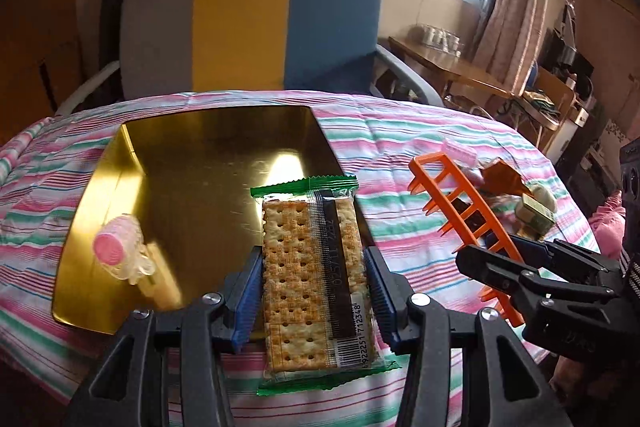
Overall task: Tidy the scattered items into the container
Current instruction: 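Carry the orange rack with the right tool while the left tool carries the cracker pack to the tray, then open both tools to release the cracker pack and orange rack into the tray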
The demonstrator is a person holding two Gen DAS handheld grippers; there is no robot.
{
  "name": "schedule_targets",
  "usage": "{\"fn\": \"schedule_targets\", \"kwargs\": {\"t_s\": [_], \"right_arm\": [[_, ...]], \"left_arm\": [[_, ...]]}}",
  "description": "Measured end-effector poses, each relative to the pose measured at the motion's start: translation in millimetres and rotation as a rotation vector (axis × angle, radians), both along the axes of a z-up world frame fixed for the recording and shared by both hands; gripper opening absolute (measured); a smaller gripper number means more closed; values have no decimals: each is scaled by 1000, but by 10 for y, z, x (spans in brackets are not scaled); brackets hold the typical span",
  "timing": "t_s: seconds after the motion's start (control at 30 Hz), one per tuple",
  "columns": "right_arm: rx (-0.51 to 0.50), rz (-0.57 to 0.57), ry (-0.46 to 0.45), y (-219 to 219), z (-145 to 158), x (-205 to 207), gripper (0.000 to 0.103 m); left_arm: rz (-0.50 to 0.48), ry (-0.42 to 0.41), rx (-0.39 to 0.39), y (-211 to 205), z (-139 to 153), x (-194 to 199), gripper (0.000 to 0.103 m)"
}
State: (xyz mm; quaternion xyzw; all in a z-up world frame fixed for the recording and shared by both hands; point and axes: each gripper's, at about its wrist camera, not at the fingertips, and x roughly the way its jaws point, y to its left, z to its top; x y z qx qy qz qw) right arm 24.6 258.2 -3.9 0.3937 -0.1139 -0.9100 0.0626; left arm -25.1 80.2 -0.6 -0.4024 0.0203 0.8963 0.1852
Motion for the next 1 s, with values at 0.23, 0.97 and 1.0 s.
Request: {"fn": "schedule_targets", "kwargs": {"t_s": [0.23, 0.97, 1.0], "right_arm": [[-16, 113, -25, -611, 0, -642, 52], [-43, 126, -167, -992, -424, -1340, 56], [-51, 125, -153, -983, -397, -1310, 58]], "left_arm": [[96, -45, -44, -437, -230, -351, 50], [186, -143, -38, -823, -532, -638, 50], [192, -140, -40, -832, -525, -635, 51]]}}
